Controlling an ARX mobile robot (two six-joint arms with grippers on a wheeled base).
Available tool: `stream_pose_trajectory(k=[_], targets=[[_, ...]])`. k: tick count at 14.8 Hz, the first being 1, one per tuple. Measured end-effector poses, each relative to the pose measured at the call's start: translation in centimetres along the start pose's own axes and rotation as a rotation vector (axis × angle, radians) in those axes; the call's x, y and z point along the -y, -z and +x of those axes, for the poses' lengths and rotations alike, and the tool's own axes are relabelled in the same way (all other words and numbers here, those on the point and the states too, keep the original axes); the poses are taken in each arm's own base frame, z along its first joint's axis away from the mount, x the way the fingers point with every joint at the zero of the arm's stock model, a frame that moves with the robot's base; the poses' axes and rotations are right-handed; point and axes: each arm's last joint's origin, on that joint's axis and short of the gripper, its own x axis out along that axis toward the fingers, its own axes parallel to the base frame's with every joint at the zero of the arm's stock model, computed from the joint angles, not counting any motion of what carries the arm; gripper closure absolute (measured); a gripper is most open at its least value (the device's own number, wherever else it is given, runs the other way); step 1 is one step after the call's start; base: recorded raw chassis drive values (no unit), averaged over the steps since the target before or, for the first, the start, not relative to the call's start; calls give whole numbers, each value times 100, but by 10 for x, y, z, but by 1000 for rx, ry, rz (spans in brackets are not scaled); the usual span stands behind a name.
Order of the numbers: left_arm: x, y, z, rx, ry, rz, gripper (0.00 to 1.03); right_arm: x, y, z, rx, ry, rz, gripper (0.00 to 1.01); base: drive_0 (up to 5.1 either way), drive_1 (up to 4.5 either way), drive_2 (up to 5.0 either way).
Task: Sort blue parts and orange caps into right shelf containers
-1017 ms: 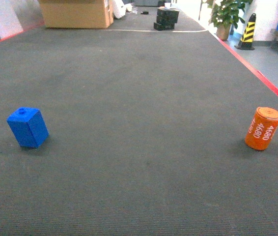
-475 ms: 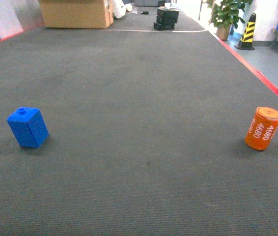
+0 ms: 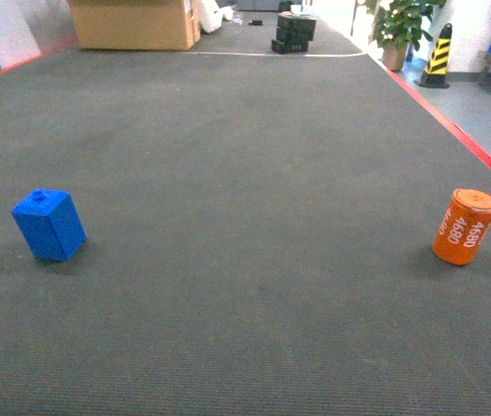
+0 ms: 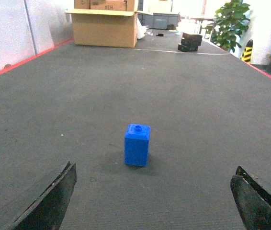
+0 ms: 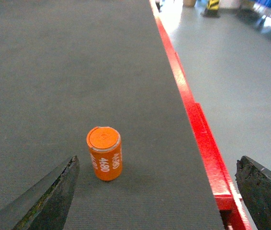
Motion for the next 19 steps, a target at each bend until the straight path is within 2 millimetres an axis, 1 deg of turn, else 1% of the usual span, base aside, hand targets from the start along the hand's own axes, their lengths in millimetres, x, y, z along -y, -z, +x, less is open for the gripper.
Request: stream_pose_trajectory(k=[2, 3, 4, 5, 6, 8, 9, 11, 12, 13, 14, 15, 16, 17, 19], targets=[[0, 0, 0, 0, 0, 0, 5, -7, -6, 58, -94, -27, 3, 3, 0, 0, 0], [0, 0, 0, 0, 0, 0, 5, -15, -5, 85, -135, -48, 1, 3, 0, 0, 0], [0, 0, 0, 0, 0, 0, 5, -23, -5, 107, -164, -66, 1, 3, 0, 0, 0], [0, 0, 0, 0, 0, 0, 5, -33, -2, 126, -186, -74, -5, 3, 0, 0, 0], [0, 0, 0, 0, 0, 0, 5, -42, 3, 140, -214, -80, -16, 3, 0, 0, 0], [0, 0, 0, 0, 0, 0, 5, -52, 15, 157, -275, -83, -28, 3, 0, 0, 0], [0, 0, 0, 0, 0, 0, 5, -53, 23, 165, -300, -63, -35, 3, 0, 0, 0], [0, 0, 0, 0, 0, 0, 5, -59, 44, 174, -355, -40, -50, 3, 0, 0, 0], [0, 0, 0, 0, 0, 0, 5, -62, 53, 176, -388, -27, -49, 9, 0, 0, 0], [0, 0, 0, 0, 0, 0, 5, -64, 59, 177, -391, -20, -52, 20, 0, 0, 0], [0, 0, 0, 0, 0, 0, 5, -65, 61, 178, -385, -17, -51, 33, 0, 0, 0], [0, 0, 0, 0, 0, 0, 5, -64, 59, 176, -360, -18, -45, 46, 0, 0, 0], [0, 0, 0, 0, 0, 0, 5, -64, 54, 166, -327, -29, -39, 55, 0, 0, 0], [0, 0, 0, 0, 0, 0, 5, -61, 49, 151, -301, -41, -38, 56, 0, 0, 0], [0, 0, 0, 0, 0, 0, 5, -47, 26, 105, -202, -50, -34, 56, 0, 0, 0]])
